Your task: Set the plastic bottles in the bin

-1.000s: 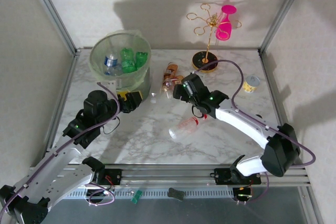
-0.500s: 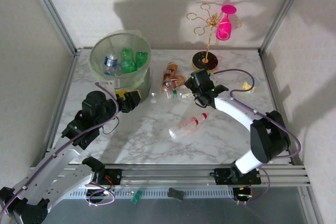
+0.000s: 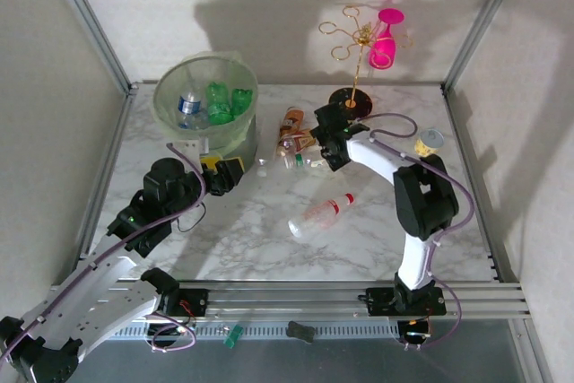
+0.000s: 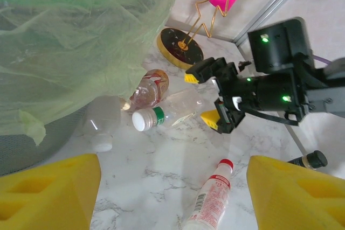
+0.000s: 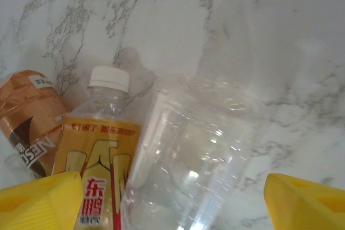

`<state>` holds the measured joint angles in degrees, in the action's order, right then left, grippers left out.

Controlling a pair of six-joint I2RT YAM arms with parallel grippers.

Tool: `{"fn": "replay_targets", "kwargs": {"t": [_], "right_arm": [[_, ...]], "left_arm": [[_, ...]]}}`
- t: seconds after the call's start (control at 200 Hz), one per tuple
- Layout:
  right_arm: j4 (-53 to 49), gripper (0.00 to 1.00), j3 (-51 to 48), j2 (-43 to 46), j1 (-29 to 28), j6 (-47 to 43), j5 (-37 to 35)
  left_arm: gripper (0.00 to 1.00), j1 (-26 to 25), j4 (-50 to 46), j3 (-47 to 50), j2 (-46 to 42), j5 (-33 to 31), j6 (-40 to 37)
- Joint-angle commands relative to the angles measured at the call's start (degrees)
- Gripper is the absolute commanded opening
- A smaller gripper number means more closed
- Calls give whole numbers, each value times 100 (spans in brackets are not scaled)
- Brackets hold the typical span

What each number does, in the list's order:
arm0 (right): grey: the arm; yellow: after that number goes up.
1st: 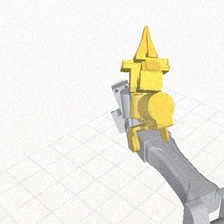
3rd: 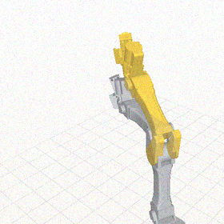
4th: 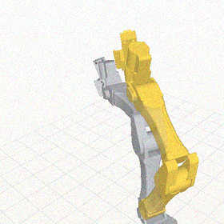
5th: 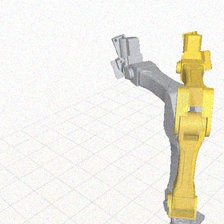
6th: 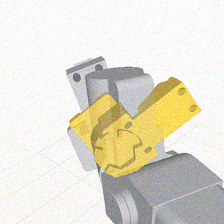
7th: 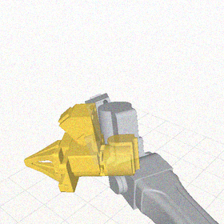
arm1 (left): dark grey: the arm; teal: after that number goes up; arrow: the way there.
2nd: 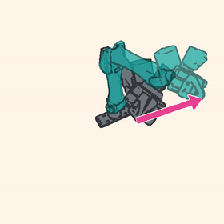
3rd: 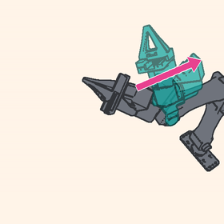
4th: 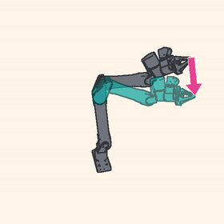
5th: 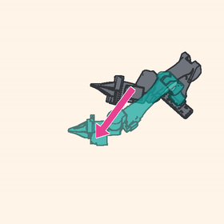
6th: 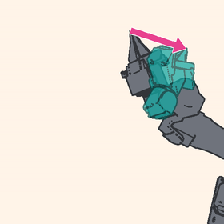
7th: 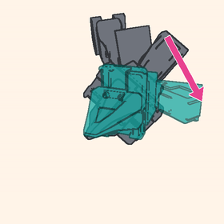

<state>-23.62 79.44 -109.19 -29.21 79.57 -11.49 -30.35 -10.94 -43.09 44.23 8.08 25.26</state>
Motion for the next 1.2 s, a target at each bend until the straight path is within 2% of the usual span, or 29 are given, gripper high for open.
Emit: {"fn": "replay_targets", "kwargs": {"t": [0.0,0.09,0.305,0.411,0.496,0.631,0.901,1.056,1.197], "right_arm": [[-500,88,385,-413,92,203,17],[-408,87,418,-617,184,275,41],[-530,77,526,-911,271,322,-13],[-494,64,353,-899,304,322,-12],[-444,48,174,-789,341,322,22],[-329,34,-145,-382,392,297,21],[-126,34,-660,838,426,-49,164],[-197,34,-899,1674,132,-471,-196],[239,34,-1166,2593,-257,-1349,-514]], "left_arm": [[72,-76,104,38,-80,-108,-50],[72,-107,101,38,-80,-124,-65],[72,-121,91,38,-56,-201,-82],[72,-120,90,46,-63,-251,-91],[72,-126,87,46,-46,-274,-110],[71,-120,75,46,-6,-294,-126],[74,-121,112,36,102,-135,-162],[78,-147,-114,-214,213,-179,-224],[80,-171,-343,-585,333,-121,-141]]}}
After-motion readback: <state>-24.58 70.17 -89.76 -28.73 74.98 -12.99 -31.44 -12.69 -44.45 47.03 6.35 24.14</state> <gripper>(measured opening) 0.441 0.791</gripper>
